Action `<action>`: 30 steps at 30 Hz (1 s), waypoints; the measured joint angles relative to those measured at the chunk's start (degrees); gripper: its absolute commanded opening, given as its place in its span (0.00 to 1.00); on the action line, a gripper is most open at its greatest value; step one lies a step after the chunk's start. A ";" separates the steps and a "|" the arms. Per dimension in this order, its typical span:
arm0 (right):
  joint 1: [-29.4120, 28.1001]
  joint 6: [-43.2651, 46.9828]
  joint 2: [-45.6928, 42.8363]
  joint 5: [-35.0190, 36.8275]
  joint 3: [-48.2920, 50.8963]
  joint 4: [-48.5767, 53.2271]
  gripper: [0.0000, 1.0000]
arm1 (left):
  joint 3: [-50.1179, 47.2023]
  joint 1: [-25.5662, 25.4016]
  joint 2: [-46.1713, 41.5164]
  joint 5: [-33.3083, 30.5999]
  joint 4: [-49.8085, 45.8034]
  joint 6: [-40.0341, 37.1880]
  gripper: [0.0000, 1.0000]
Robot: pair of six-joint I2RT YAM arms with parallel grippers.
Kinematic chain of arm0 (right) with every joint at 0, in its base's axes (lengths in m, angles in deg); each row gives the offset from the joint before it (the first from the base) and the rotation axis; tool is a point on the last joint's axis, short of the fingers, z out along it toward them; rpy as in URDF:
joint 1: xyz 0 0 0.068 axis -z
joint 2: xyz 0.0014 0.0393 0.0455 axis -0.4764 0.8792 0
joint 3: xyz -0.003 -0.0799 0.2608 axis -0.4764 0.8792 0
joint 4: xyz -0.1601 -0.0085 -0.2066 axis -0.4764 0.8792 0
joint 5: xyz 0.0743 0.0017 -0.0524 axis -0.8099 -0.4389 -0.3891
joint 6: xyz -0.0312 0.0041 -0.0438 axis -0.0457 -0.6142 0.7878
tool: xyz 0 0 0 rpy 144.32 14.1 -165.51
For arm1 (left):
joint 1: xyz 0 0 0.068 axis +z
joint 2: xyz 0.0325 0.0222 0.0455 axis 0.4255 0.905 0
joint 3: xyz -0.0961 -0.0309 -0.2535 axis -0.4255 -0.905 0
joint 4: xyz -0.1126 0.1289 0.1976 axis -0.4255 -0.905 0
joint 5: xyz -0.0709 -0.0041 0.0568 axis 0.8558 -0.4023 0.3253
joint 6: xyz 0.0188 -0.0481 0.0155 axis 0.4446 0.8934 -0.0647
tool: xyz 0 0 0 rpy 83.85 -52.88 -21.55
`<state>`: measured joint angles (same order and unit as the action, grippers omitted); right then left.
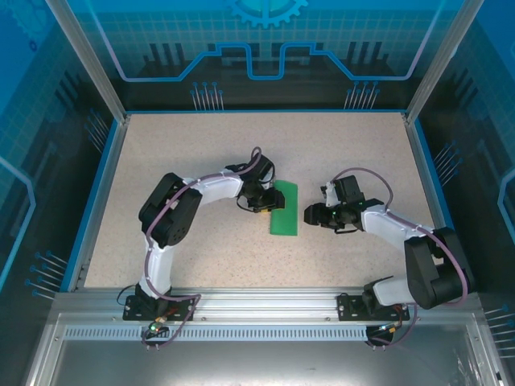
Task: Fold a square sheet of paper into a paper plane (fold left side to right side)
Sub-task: First fold in half a square sheet of paper at the center of the table.
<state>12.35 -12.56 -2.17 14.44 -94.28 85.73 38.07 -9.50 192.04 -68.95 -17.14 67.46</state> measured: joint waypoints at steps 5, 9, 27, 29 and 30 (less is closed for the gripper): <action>0.02 0.00 -0.11 -0.04 0.00 0.02 0.54 | 1.79 -0.35 0.83 -0.92 -2.36 -0.46 0.51; 0.02 0.00 -0.90 -0.20 0.00 0.00 0.54 | 3.32 -0.50 1.64 -1.33 -4.09 -0.46 0.52; 0.02 0.00 -1.40 -0.28 0.00 0.04 0.54 | 6.84 -0.98 3.37 -2.47 -8.28 -0.44 0.53; 0.02 0.00 -1.40 -0.46 0.00 0.02 0.54 | 6.95 -1.03 3.43 -2.60 -8.44 -0.46 0.53; 0.02 -0.02 -1.40 -0.63 0.00 0.02 0.54 | 7.13 -1.07 3.50 -2.62 -8.55 -0.46 0.53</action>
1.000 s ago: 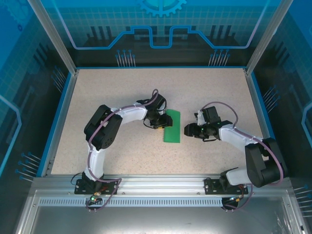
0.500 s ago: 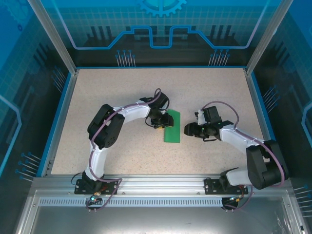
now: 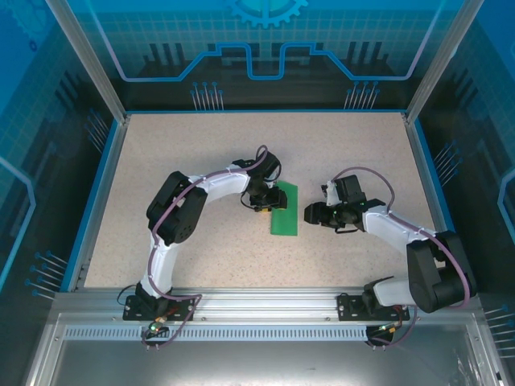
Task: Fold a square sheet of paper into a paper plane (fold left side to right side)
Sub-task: First fold in half a square sheet of paper at the center of the table, then hold the square sheet of paper at the center of the table.
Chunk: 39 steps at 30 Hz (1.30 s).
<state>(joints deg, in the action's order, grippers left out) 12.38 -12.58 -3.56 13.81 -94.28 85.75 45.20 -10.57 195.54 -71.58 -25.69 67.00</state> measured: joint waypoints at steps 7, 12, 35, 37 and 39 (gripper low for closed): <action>0.00 -1.60 0.42 -3.32 0.33 -2.93 0.46 | 0.15 -0.11 0.04 -0.37 -0.31 0.00 0.53; -0.02 -4.59 3.72 -7.13 1.03 -7.93 0.25 | 0.26 -0.11 0.07 -0.39 -0.37 0.00 0.53; -4.35 -8.09 18.69 -7.72 -4.42 -11.76 0.19 | 0.48 -0.42 0.11 -1.25 -0.74 -0.13 0.54; -4.44 -7.93 18.86 -7.48 -4.90 -11.08 0.19 | 0.50 -0.42 0.11 -1.25 -0.76 -0.17 0.54; -4.50 -7.72 19.12 -7.23 -5.29 -10.34 0.19 | 0.50 -0.44 0.02 -1.25 -0.76 -0.22 0.55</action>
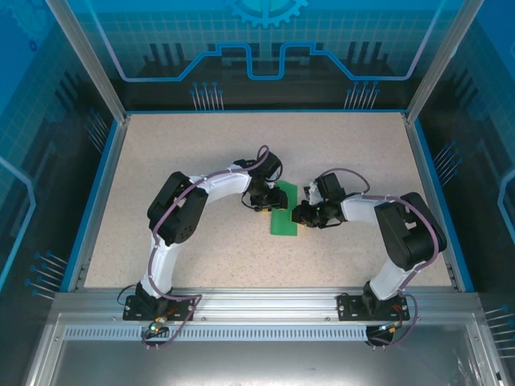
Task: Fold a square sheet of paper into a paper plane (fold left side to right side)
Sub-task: Hold the square sheet of paper at the center of the table.
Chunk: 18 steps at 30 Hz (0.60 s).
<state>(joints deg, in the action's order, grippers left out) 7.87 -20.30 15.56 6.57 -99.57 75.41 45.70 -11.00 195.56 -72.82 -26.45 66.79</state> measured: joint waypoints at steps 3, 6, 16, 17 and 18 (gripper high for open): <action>-0.02 0.22 0.11 0.17 -0.42 0.79 0.20 | 0.00 -0.09 -0.31 -0.04 0.02 -0.28 0.57; -0.02 0.26 0.31 0.17 -0.70 1.20 0.19 | -0.11 -0.33 -0.81 -0.72 0.07 -0.87 0.60; -0.07 0.63 0.33 0.37 -0.90 1.75 0.19 | -8.74 -0.20 -15.82 -2.21 4.63 -2.58 0.38; -0.07 0.63 0.33 0.37 -0.90 1.77 0.19 | -9.62 -0.20 -16.98 -0.31 6.80 -2.69 0.35; -0.07 0.63 0.33 0.39 -0.92 1.79 0.19 | -10.27 -0.20 -17.64 1.53 8.50 -2.45 0.32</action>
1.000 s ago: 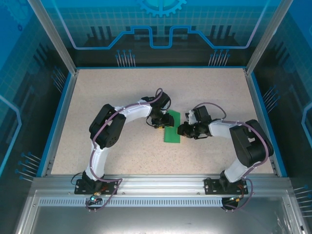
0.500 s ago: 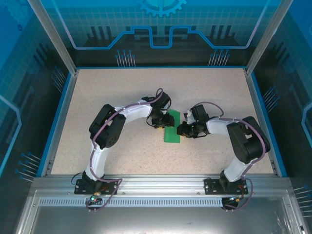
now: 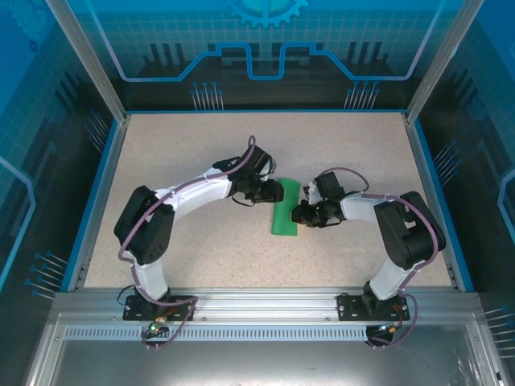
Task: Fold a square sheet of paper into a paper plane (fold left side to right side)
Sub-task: Hold the square sheet of paper at the center of the table, then first fold the square sheet of paper in half at the center of the table.
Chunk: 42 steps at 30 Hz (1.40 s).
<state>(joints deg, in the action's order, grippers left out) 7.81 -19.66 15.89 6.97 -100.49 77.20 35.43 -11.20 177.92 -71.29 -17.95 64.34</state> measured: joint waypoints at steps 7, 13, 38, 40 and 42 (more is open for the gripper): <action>0.00 0.02 0.04 0.00 -0.04 0.04 0.19 | -1.05 -0.39 5.44 9.31 6.93 1.03 0.28; -0.28 0.22 0.15 0.42 -0.61 0.96 0.19 | -1.05 -0.07 10.82 9.51 7.02 0.96 0.25; -0.48 2.14 0.68 0.85 -1.81 3.04 0.19 | -6.03 7.23 9.01 10.38 9.16 -2.40 0.28; -0.48 2.14 0.68 0.83 -1.81 3.04 0.19 | -6.51 7.08 7.39 10.75 9.79 -2.23 0.28; -0.48 2.14 0.68 0.83 -1.81 3.02 0.19 | -6.49 6.08 6.62 11.34 11.21 -2.14 0.28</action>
<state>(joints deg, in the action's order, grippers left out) 7.33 -17.52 16.57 7.80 -102.31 80.22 28.93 -5.12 184.54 -59.95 -6.74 62.20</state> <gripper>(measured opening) 0.194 0.282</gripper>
